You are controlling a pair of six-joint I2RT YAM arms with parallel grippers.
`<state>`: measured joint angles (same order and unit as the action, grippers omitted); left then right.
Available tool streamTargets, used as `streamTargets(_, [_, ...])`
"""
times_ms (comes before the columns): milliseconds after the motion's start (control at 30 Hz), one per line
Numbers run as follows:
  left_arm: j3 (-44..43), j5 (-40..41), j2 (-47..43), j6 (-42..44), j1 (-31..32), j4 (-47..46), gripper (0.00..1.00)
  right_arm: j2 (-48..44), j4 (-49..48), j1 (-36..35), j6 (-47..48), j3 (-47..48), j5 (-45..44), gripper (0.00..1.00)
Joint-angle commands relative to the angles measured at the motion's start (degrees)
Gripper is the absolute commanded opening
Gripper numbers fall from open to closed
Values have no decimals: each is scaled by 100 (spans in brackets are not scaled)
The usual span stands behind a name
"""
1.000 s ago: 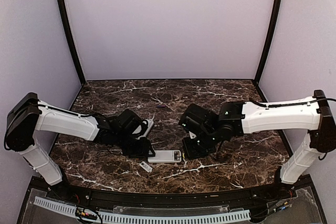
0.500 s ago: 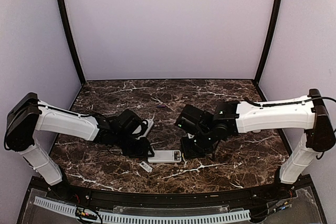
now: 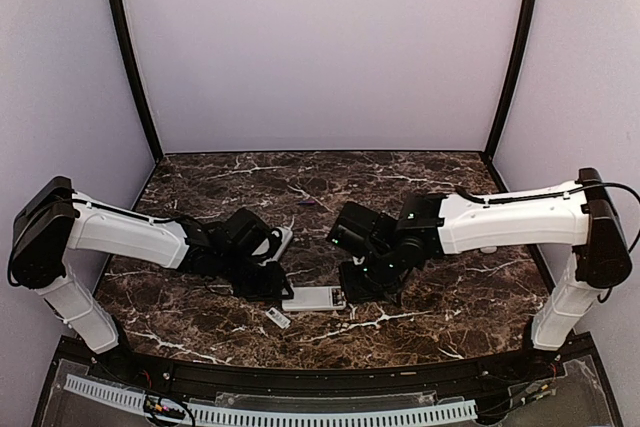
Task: Unload the batteries from the remote control
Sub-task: Remove the battery from the remote control without the battery cover.
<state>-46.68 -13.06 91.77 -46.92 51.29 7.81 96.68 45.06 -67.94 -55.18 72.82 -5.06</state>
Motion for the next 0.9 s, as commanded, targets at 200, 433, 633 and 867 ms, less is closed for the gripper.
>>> streamTargets(200, [75,-121,90,103,13,94,33,79,83,106,-196,-41,-54,0])
streamTargets(433, [54,-208,252,134,13,49,28,-284,-758,356,-247,-702,472,0])
streamTargets(633, [37,-245,390,147,12,52,25,-786,-1781,656,-386,-1509,1213,0])
streamTargets(867, [-9,-216,459,159,13,128,24,-1206,-2756,901,-623,-2279,1698,0])
